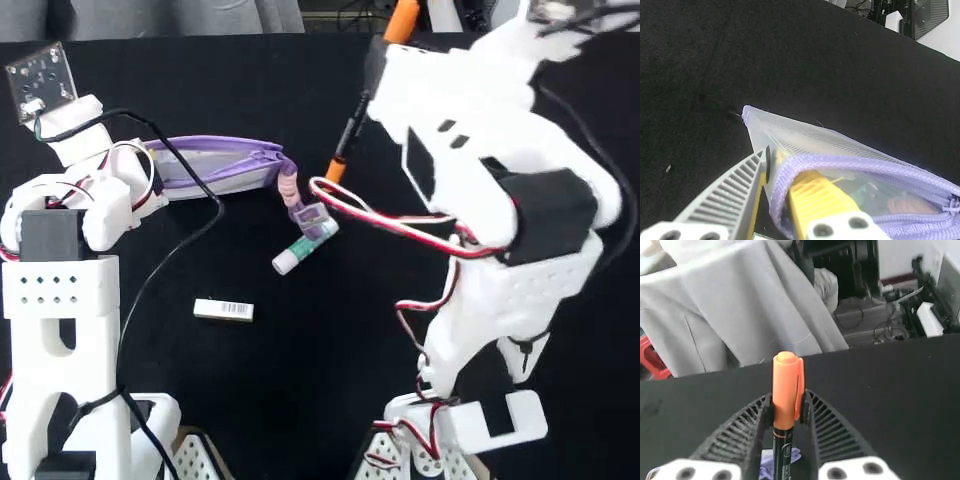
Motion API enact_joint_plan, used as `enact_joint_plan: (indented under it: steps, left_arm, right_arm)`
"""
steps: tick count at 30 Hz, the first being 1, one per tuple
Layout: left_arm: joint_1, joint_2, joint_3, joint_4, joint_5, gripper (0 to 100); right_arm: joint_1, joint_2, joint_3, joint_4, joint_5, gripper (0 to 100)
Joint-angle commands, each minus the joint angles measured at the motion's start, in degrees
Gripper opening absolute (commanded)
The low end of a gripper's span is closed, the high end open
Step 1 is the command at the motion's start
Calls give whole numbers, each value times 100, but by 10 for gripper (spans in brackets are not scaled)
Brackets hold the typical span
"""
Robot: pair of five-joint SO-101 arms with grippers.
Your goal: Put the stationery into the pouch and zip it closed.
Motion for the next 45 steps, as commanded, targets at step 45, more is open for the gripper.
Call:
enact_joint_plan:
  steps: [45]
  left_arm:
    - [541, -202, 101, -149, -149, 28]
  right_arm:
    - [-668, -3978, 7644, -6971, -422, 11]
